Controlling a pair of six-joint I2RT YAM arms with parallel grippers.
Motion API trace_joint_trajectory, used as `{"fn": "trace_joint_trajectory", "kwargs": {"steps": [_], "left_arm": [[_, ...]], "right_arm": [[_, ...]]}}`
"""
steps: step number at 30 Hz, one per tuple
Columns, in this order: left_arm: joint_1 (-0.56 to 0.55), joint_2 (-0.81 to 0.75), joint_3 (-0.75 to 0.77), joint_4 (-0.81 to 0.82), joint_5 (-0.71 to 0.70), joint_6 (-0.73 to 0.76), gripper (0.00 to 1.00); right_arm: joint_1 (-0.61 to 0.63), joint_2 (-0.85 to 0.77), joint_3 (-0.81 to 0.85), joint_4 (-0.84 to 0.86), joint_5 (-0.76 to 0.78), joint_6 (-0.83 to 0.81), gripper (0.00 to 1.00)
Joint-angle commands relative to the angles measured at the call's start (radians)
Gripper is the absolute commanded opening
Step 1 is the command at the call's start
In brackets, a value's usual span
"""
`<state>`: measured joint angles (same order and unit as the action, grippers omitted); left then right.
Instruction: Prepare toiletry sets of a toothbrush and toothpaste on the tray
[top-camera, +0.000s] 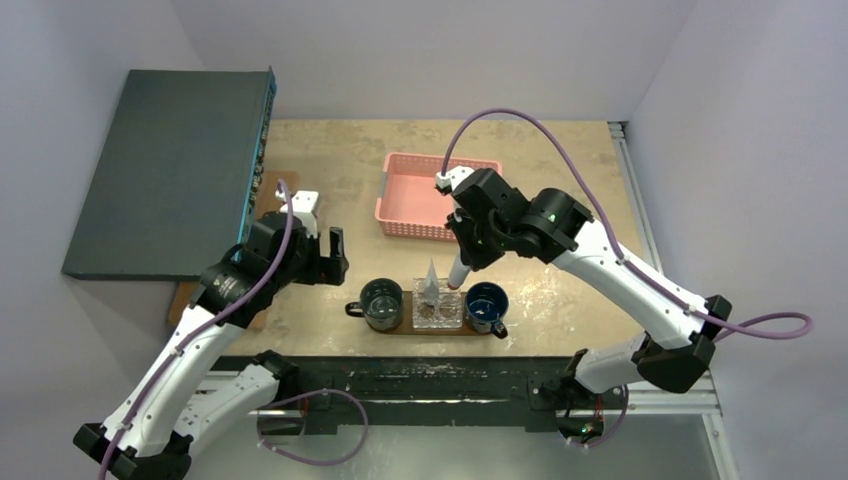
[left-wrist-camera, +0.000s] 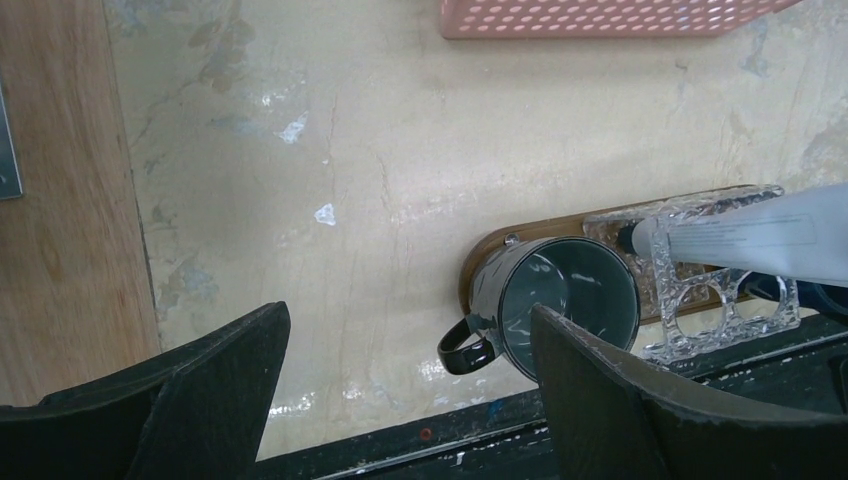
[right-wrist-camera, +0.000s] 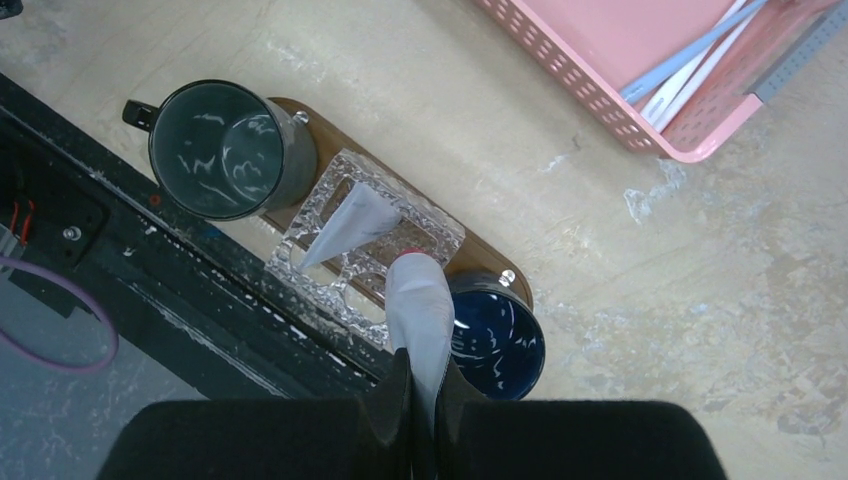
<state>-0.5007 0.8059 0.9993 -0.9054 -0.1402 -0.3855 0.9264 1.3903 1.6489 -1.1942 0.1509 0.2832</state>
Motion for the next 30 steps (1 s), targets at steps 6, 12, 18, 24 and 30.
{"fn": "trace_joint_trajectory", "kwargs": {"steps": [6, 12, 18, 24, 30], "left_arm": [[0.008, -0.017, -0.044, 0.058, 0.032, 0.012, 0.90], [0.009, -0.032, -0.076, 0.076, 0.026, 0.020, 0.90], [0.008, -0.034, -0.079, 0.085, 0.034, 0.027, 0.90], [0.008, -0.030, -0.079, 0.086, 0.034, 0.030, 0.90], [0.008, -0.027, -0.077, 0.087, 0.037, 0.034, 0.90]], "right_arm": [[0.028, 0.013, -0.018, 0.074, 0.026, 0.012, 0.00], [0.043, 0.031, -0.034, 0.104, 0.024, 0.026, 0.00], [0.055, 0.061, -0.033, 0.112, 0.031, 0.028, 0.00], [0.063, 0.076, -0.038, 0.113, 0.043, 0.029, 0.00], [0.067, 0.085, -0.056, 0.119, 0.058, 0.030, 0.00]]}}
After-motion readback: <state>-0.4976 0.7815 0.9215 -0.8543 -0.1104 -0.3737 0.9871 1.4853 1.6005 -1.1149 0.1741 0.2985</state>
